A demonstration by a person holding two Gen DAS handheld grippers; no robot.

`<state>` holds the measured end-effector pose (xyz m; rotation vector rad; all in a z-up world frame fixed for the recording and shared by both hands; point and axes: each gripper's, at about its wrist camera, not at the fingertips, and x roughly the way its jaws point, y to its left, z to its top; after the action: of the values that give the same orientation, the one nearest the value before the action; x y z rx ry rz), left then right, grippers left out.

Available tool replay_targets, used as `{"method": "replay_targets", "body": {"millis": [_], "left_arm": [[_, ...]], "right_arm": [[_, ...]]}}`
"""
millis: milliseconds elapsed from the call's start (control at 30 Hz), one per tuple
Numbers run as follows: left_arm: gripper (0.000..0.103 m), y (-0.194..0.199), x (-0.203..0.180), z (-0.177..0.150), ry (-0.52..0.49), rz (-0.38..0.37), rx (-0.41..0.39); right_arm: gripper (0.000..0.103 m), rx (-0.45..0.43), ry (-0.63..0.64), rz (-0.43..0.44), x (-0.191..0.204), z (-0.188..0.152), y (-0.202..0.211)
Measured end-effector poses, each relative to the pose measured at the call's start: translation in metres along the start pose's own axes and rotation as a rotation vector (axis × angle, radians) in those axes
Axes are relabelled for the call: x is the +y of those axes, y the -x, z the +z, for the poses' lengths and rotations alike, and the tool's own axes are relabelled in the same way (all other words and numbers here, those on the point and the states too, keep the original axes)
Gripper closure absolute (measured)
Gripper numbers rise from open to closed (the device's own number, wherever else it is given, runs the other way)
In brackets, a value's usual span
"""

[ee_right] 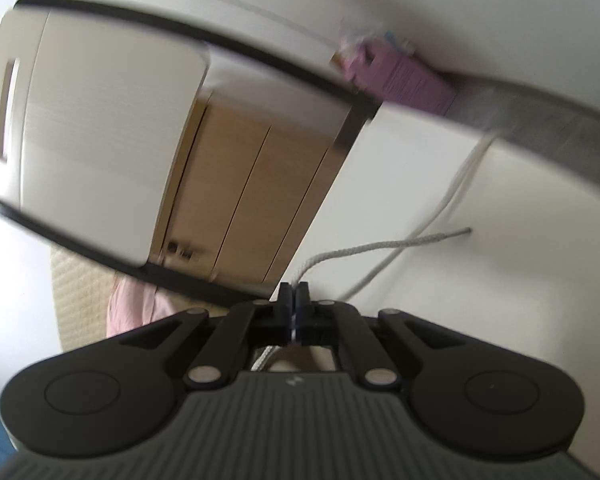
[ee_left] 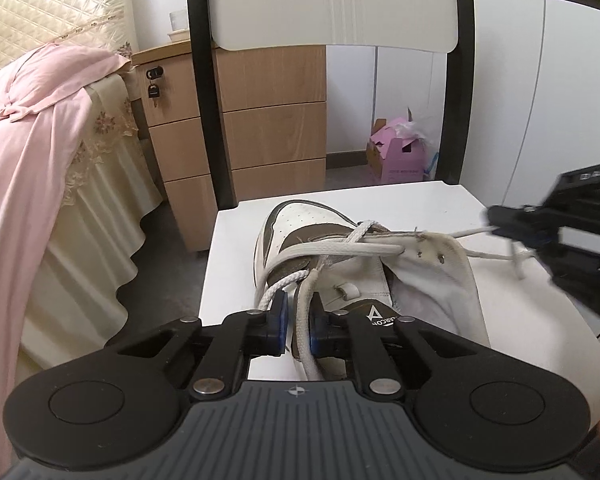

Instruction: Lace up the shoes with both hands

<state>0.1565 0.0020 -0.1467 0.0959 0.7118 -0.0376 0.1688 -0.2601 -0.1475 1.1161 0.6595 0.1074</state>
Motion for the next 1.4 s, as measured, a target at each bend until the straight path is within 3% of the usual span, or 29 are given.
{"method": "replay_targets", "body": {"millis": [300, 567, 600, 667, 700, 733, 833, 900, 1033, 1233, 1400], "left_arm": [[0.089, -0.003, -0.002, 0.0, 0.012, 0.004, 0.008], [0.086, -0.006, 0.002, 0.0, 0.024, -0.031, 0.006], [0.086, -0.005, 0.002, 0.0, 0.02, -0.034, 0.004], [0.086, -0.005, 0.002, -0.001, 0.021, -0.045, 0.0], [0.085, -0.004, 0.003, -0.001, 0.022, -0.052, -0.003], [0.085, -0.003, 0.003, -0.002, 0.019, -0.06, -0.01], [0.083, 0.0, 0.004, -0.004, 0.002, -0.082, -0.029], [0.082, 0.001, 0.004, -0.006, -0.009, -0.094, -0.037], [0.081, 0.002, 0.006, -0.007, -0.036, -0.122, -0.045], [0.081, 0.006, 0.006, -0.008, -0.066, -0.134, -0.051], [0.081, 0.005, 0.005, -0.007, -0.073, -0.139, -0.049]], "right_arm": [[0.101, -0.192, -0.017, -0.107, -0.029, 0.053, 0.05], [0.096, -0.176, 0.098, -0.122, -0.027, 0.065, 0.061], [0.093, -0.177, 0.103, -0.131, -0.027, 0.065, 0.064], [0.072, -0.179, 0.102, -0.155, -0.028, 0.065, 0.068], [0.05, -0.188, 0.096, -0.161, -0.029, 0.066, 0.071], [0.04, -0.201, 0.089, -0.161, -0.029, 0.066, 0.075], [0.027, -0.228, 0.1, -0.153, -0.025, 0.066, 0.085], [0.026, -0.232, 0.118, -0.134, -0.019, 0.064, 0.089], [0.026, -0.152, 0.118, -0.042, -0.008, 0.051, 0.081], [0.027, 0.111, 0.008, 0.092, 0.001, 0.006, 0.031], [0.036, 0.176, -0.022, 0.078, 0.005, -0.015, -0.005]]}}
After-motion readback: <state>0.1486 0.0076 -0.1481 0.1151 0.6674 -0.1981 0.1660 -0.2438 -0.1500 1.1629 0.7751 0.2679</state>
